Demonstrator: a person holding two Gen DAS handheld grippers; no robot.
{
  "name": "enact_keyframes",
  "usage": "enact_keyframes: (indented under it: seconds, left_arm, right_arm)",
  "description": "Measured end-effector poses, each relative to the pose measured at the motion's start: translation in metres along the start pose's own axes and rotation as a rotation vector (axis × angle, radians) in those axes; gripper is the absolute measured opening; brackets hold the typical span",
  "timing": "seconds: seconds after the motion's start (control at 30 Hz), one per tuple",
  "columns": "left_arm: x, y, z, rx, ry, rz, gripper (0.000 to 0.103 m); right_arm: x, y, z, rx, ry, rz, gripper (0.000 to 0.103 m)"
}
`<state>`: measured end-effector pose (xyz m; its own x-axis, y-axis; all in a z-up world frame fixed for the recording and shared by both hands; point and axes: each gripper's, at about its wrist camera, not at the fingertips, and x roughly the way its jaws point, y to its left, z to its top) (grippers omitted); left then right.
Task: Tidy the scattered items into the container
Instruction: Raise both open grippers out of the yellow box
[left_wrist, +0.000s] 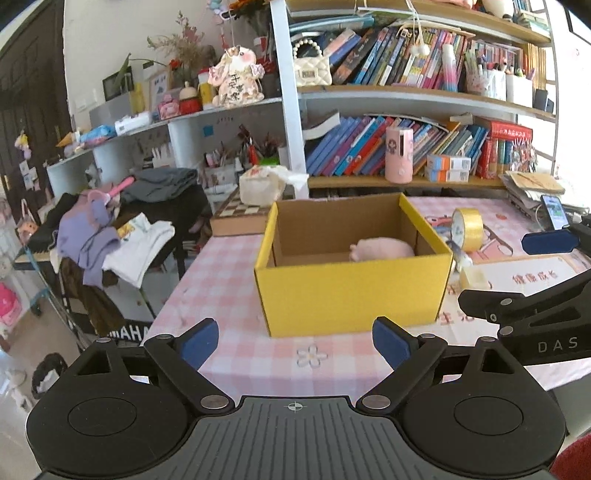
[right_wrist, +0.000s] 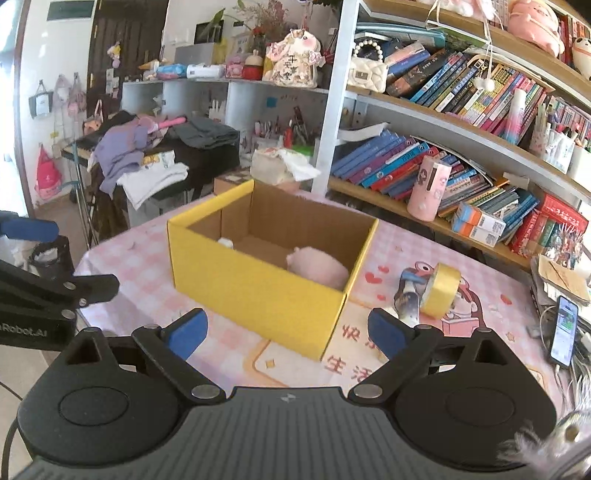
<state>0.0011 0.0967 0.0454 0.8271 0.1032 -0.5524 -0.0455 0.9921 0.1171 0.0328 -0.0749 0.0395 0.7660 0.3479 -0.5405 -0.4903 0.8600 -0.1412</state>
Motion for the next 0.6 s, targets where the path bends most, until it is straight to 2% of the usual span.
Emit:
enact_keyframes:
  seconds: [0.1, 0.33, 0.6]
  left_arm:
    - [-0.003, -0.002, -0.007, 0.004, 0.015, 0.004, 0.093]
    - [-0.005, -0.009, -0.022, -0.010, 0.059, -0.011, 0.094]
    - [-0.007, -0.019, -0.035, -0.007, 0.073, -0.018, 0.094]
  right_arm:
    - [-0.003, 0.001, -0.009, 0.000, 0.018, -0.025, 0.095]
    - [-0.008, 0.002, -0.028, 0.089, 0.064, -0.047, 0.095]
    - [-0.010, 0.002, -0.039, 0.123, 0.098, -0.070, 0.095]
